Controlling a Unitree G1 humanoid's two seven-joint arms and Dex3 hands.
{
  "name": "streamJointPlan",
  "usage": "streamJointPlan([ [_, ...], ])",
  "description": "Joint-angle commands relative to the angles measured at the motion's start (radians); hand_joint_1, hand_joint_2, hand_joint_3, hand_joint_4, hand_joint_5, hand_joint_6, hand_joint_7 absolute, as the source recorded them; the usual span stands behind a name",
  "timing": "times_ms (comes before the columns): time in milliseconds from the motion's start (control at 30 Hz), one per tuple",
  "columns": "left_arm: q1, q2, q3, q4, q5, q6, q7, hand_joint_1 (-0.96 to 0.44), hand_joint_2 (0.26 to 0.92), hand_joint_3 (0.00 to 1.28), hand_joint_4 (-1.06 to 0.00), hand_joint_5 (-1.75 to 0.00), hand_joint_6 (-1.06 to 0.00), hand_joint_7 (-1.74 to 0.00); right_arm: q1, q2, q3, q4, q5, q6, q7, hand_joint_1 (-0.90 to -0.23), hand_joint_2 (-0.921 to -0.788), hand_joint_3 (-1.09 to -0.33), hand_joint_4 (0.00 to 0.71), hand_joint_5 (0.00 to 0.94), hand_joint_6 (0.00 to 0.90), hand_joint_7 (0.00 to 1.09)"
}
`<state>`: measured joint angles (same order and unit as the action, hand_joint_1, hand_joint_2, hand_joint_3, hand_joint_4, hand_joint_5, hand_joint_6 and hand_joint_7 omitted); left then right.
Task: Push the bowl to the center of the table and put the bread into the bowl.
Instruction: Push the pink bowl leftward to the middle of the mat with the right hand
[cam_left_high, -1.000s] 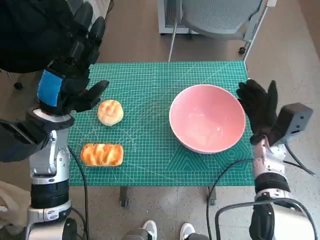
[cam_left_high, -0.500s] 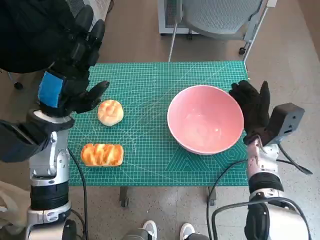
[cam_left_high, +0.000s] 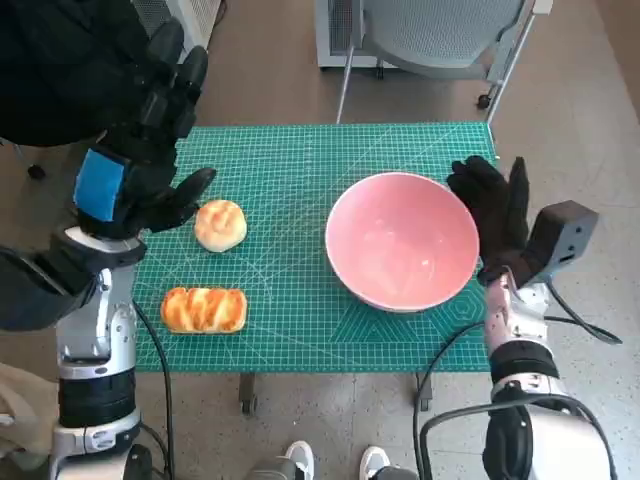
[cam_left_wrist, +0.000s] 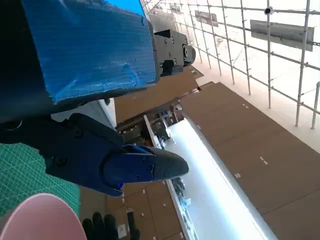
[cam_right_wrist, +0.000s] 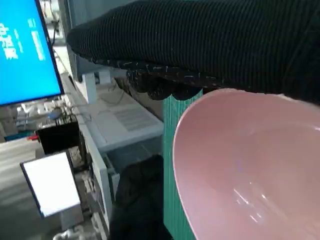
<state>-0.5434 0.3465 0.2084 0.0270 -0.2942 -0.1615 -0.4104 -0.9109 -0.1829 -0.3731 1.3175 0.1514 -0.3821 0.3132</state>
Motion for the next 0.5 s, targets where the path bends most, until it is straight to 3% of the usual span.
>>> streamJointPlan([
  [33, 0.015, 0.007, 0.01, -0.024, -0.004, 0.01, 0.009, -0.56, 0.921, 0.4, 0.0, 0.0, 0.0, -0.1, 0.0, 0.016, 0.008, 0.012, -0.009, 0.01, 0.011, -0.67, -0.921, -0.869, 0.243, 0.0, 0.301, 0.02],
  [500, 0.047, 0.01, 0.02, -0.062, -0.009, 0.029, 0.018, -0.57, 0.921, 0.39, 0.0, 0.0, 0.0, -0.09, -0.024, 0.047, 0.027, 0.012, -0.012, 0.016, -0.009, -0.664, -0.921, -0.873, 0.254, 0.006, 0.306, 0.02],
])
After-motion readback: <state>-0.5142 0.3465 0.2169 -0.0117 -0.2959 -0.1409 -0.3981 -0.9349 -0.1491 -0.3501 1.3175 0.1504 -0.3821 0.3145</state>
